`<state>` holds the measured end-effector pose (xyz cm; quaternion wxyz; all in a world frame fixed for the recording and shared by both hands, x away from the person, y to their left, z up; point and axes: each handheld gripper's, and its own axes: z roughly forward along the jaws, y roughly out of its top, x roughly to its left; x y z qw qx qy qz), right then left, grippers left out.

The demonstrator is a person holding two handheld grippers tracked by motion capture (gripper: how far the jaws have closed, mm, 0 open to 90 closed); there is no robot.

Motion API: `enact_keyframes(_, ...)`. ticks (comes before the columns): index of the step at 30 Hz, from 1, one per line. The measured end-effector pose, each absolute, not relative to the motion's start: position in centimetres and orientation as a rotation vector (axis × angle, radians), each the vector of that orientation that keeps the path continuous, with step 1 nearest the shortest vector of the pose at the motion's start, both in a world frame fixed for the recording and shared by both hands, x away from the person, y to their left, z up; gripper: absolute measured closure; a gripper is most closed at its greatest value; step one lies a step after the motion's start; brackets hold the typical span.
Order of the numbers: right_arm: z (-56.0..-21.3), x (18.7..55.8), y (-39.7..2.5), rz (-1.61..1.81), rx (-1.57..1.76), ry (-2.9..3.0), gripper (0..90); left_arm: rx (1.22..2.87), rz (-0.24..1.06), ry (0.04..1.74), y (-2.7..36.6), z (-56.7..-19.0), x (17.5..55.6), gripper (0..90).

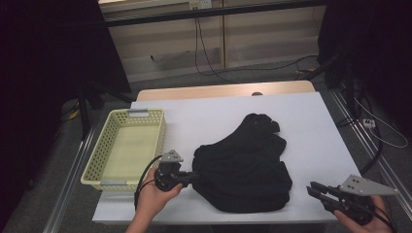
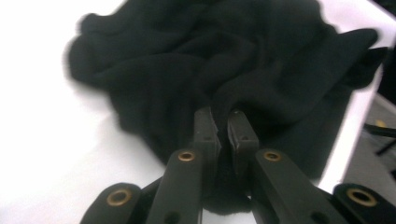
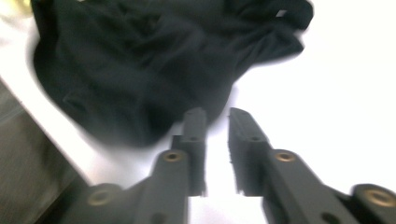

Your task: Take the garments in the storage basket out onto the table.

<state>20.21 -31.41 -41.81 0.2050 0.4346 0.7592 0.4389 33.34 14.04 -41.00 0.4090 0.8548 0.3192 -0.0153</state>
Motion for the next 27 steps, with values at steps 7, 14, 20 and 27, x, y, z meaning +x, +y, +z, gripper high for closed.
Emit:
enact_keyframes(7,-42.1,25.1,-26.7,1.216,1.147,2.196,52.5,2.144,-0.024,0.796,14.1,-41.1,33.6,77.1)
enact_keyframes(14,-43.4,28.1,-22.4,1.214,1.096,2.298,46.2,2.149,-0.028,0.762,13.9,-41.2,33.5,64.5)
enact_keyframes(20,-43.8,27.1,-22.3,1.240,1.101,2.305,42.5,2.110,0.029,0.768,13.8,-40.5,33.3,41.4)
enact_keyframes(27,-45.7,27.6,-20.4,1.125,1.033,2.419,44.9,2.070,0.114,0.768,13.2,-40.5,33.8,23.6)
